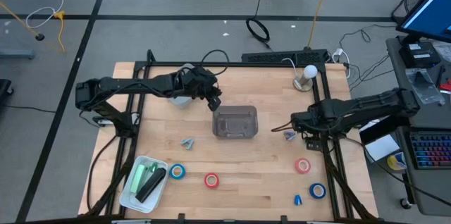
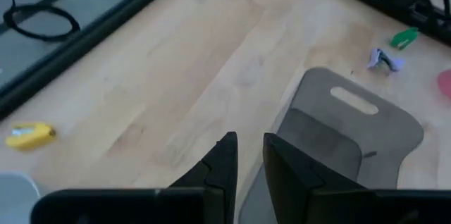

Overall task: Pick and place Stapler, Stapler remover, tape
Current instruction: Put the green stapler into the white bin

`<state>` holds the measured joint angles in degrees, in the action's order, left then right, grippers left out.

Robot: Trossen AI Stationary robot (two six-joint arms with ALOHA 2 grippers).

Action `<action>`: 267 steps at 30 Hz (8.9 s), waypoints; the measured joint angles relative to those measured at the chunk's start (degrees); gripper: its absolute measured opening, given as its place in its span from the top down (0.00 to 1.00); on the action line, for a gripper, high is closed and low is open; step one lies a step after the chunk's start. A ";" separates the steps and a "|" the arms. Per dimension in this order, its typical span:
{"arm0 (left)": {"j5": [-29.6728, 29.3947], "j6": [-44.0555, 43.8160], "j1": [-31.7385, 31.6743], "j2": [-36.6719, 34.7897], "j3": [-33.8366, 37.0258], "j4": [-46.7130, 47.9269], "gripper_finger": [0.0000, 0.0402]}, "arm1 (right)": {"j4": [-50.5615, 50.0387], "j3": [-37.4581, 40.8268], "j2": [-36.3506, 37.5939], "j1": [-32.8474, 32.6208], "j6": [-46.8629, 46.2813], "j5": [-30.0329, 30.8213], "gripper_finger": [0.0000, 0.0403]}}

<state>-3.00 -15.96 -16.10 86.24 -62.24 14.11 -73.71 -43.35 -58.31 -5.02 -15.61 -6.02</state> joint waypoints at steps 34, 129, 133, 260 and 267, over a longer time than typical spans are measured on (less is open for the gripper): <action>0.41 0.82 -0.74 0.00 -0.04 -1.10 0.82 | 13.46 9.37 -4.00 -5.28 -10.23 0.22 0.54; 11.81 -6.69 9.80 -0.02 -0.09 -27.89 0.82 | 78.10 -2.80 2.86 7.72 -0.07 7.49 0.87; 11.44 -6.63 9.80 -0.02 -0.09 -27.85 0.80 | 78.47 -2.80 2.86 7.98 0.04 7.36 0.87; 15.54 -91.90 58.06 -0.77 -4.36 62.08 0.80 | 67.82 -2.80 -0.87 12.49 21.23 7.49 0.68; 15.59 -94.44 59.74 -3.14 4.99 55.48 0.84 | 67.85 -2.80 -0.87 12.49 20.43 7.50 0.68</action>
<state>12.58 -110.40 43.64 83.10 -57.25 69.60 -5.87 -46.15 -59.18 7.46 4.82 1.48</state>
